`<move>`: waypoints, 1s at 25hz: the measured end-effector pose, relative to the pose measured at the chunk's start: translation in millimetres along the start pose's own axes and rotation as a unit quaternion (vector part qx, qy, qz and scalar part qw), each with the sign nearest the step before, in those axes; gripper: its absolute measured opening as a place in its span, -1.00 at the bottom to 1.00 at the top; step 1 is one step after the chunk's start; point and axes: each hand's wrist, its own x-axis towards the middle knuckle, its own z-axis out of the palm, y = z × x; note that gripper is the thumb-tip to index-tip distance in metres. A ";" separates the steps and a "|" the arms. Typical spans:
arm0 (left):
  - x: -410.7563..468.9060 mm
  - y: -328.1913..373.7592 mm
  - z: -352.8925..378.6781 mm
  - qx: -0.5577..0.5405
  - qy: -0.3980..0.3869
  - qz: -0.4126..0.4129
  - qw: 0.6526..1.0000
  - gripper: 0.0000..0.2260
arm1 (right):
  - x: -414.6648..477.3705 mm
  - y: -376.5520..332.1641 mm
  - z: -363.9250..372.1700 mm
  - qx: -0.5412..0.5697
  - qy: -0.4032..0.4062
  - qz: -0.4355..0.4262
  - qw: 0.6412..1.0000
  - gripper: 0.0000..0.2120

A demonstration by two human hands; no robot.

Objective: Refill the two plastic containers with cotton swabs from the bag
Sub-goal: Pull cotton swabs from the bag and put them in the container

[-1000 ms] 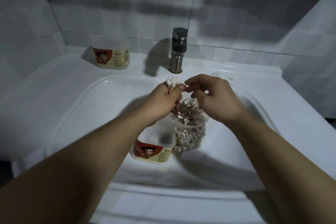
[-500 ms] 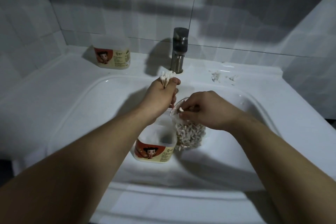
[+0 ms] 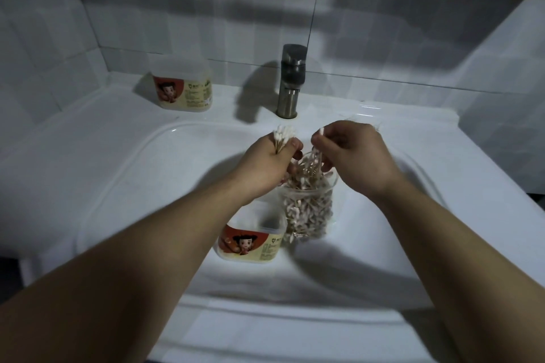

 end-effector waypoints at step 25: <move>-0.5 -7.5 0.5 0.026 -0.074 0.032 0.996 -0.76 | 5.1 -2.7 4.3 0.253 0.063 0.076 0.962 -0.90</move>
